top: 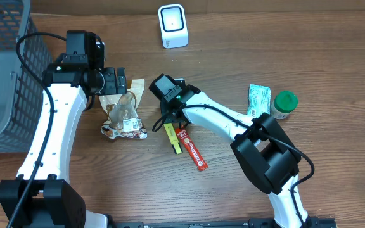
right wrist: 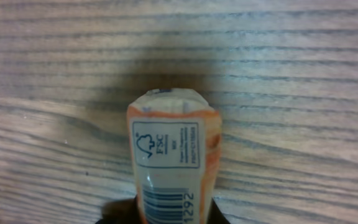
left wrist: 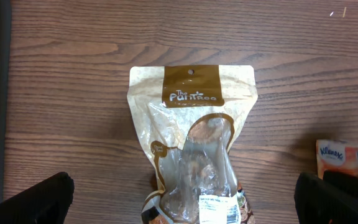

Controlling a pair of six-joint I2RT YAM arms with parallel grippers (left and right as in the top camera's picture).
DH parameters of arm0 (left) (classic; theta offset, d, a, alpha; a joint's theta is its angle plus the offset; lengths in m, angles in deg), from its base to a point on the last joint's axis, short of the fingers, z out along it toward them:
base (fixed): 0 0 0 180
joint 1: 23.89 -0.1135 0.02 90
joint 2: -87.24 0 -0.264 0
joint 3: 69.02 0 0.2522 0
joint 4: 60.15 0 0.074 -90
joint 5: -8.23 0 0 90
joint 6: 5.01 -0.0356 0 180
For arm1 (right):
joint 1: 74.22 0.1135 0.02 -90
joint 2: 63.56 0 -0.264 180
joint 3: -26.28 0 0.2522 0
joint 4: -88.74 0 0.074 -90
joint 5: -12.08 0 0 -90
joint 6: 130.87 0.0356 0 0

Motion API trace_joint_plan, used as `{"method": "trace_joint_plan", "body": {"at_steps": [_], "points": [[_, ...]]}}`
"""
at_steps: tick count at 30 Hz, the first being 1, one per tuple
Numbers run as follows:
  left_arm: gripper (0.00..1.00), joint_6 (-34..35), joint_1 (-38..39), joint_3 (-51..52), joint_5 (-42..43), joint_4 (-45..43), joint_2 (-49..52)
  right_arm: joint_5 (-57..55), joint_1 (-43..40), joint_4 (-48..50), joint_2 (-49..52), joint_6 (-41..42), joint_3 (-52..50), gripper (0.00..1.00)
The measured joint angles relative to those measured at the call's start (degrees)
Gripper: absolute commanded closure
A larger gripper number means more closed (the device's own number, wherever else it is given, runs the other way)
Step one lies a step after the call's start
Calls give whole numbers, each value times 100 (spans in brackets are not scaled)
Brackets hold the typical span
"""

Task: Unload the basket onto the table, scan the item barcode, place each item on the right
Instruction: 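Close the right gripper on the Kleenex pack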

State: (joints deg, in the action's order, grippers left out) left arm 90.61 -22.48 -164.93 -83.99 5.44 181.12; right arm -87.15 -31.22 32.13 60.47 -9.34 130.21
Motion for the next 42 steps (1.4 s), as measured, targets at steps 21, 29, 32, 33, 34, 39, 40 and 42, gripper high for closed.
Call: {"method": "trace_joint_plan", "body": {"at_steps": [21, 29, 32, 33, 34, 39, 40, 42], "points": [[0, 0, 0, 0, 0, 0, 2, 109, -433, 114, -44, -518, 120, 86], [0, 0, 0, 0, 0, 0, 2, 68, -433, 79, -50, -511, 131, 96], [0, 2, 0, 0, 2, 2, 2, -179, -435, -83, -136, -688, 131, 96], [0, 0, 0, 0, 0, 2, 2, -304, -433, -155, -188, -756, 131, 96], [0, 0, 0, 0, 0, 0, 2, -514, -433, -295, -278, -848, 131, 96], [0, 0, 0, 0, 2, 2, 2, -1414, -433, -894, -702, -1325, 144, 96], [0, 0, 0, 0, 0, 0, 2, -1585, -433, -1058, -756, -1403, 166, 96], [0, 0, 0, 0, 0, 0, 2, -1810, -433, -1268, -800, -1508, 166, 96]]}}
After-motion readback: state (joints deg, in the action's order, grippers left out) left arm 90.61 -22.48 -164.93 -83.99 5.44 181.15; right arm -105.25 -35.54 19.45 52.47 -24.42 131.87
